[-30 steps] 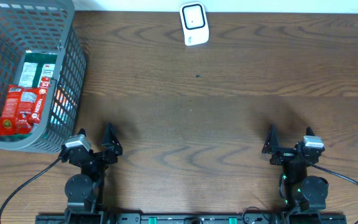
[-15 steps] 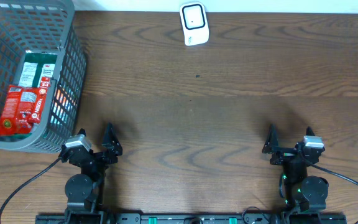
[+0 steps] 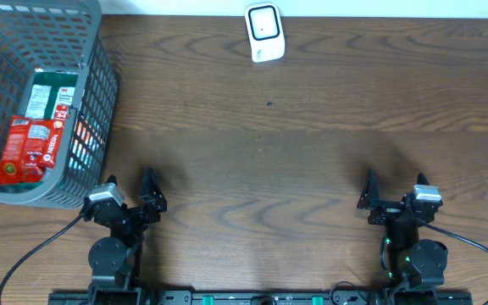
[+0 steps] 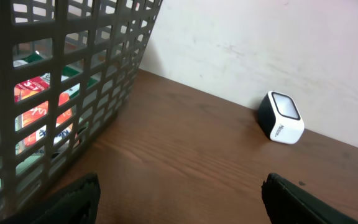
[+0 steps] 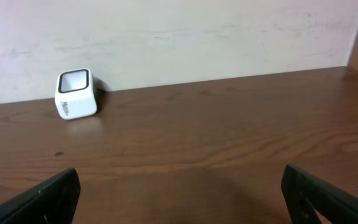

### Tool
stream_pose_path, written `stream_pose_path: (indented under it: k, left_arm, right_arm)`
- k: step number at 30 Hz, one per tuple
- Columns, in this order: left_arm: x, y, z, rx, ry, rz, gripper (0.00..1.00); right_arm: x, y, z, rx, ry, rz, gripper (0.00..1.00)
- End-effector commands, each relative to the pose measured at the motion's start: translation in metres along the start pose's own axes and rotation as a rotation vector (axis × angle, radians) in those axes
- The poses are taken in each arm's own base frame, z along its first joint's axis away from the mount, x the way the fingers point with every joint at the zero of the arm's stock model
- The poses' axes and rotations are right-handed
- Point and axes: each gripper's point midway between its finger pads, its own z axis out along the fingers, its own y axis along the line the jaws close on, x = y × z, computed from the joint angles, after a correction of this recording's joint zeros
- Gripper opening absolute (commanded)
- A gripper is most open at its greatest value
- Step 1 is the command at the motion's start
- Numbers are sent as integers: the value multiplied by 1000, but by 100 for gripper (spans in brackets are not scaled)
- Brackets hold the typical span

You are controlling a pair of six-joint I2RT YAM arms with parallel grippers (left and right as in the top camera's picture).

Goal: Scan the item barcode

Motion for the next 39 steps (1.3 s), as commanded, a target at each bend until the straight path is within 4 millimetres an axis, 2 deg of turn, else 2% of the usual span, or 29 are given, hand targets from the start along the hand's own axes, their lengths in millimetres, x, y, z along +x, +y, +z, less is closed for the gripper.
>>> stream_pose_path:
  k: [1, 4, 10, 14, 17, 20, 24, 27, 34, 39]
  left_arm:
    - [17, 4, 1, -6, 56, 21, 85]
    - [21, -8, 0, 65, 78, 14, 85]
    - [21, -11, 0, 79, 80, 14, 85]
    - [16, -21, -2, 129, 77, 12, 85]
    - [13, -39, -7, 225, 92, 9, 85]
    - [-4, -51, -13, 272, 71, -40, 85]
    - [-41, -74, -29, 362, 25, -83, 85]
    - [-64, -92, -44, 432, 16, -88, 85]
    - [-102, -103, -63, 403, 86, -109, 85]
    - [-130, -114, -56, 383, 134, -107, 85]
  right_arm:
    - [1, -1, 0, 3, 3, -10, 99]
    - [2, 1, 0, -7, 7, -10, 99]
    - [2, 0, 0, -3, 6, -10, 99]
    - [0, -1, 0, 0, 0, -10, 99]
    - [1, 1, 0, -8, 3, -8, 99]
    - [1, 2, 0, -15, 3, 53, 99]
    - [-4, 22, -1, -132, -9, 70, 99]
    - [-10, 28, -2, -164, -30, 69, 99]
    - [-21, 21, -6, -115, -24, 70, 99]
    - [-44, 13, -11, -60, -42, 95, 99]
